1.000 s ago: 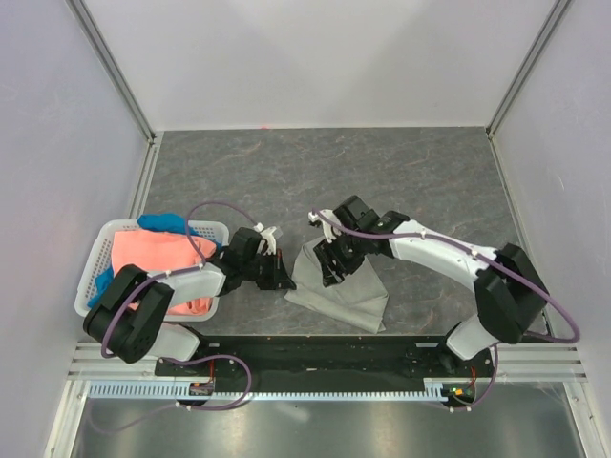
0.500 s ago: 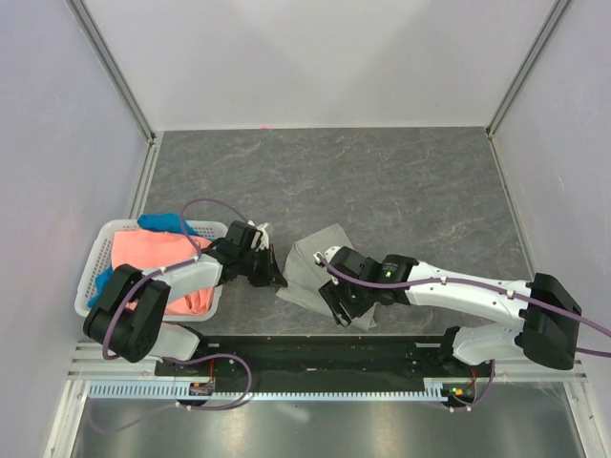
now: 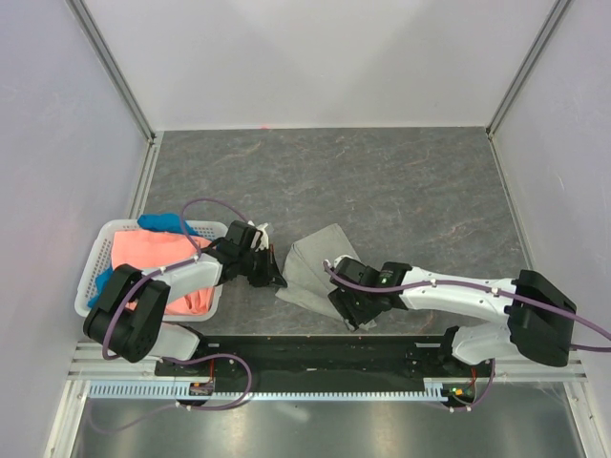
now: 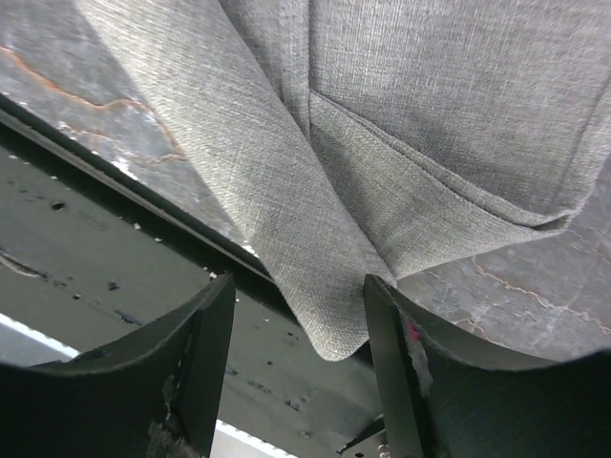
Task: Fold the napkin, place the utensils inside, and roll it up
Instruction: Roll the napkin with the utensil
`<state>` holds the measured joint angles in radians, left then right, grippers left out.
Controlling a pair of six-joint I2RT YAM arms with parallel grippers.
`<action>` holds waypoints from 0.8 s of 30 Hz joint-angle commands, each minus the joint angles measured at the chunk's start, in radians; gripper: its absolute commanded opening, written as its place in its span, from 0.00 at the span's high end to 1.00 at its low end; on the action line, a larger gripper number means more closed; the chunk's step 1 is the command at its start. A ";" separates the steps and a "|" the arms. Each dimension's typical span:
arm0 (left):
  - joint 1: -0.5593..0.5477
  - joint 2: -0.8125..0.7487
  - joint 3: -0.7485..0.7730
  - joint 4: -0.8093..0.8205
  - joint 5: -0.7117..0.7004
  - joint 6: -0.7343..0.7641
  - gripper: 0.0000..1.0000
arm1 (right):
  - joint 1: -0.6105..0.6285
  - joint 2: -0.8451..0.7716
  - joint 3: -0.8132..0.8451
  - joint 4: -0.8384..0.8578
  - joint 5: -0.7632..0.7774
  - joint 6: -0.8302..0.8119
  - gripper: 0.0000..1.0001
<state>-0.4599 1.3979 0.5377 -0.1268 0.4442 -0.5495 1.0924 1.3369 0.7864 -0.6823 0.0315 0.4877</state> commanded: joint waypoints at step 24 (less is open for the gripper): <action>0.006 0.032 0.024 -0.040 -0.035 0.042 0.98 | -0.328 0.133 -0.133 0.056 -0.430 -0.051 0.70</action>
<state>-0.4603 1.4075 0.5453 -0.1333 0.4465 -0.5491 0.7868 1.4479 0.6899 -0.5873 -0.3870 0.4397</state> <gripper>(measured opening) 0.034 0.303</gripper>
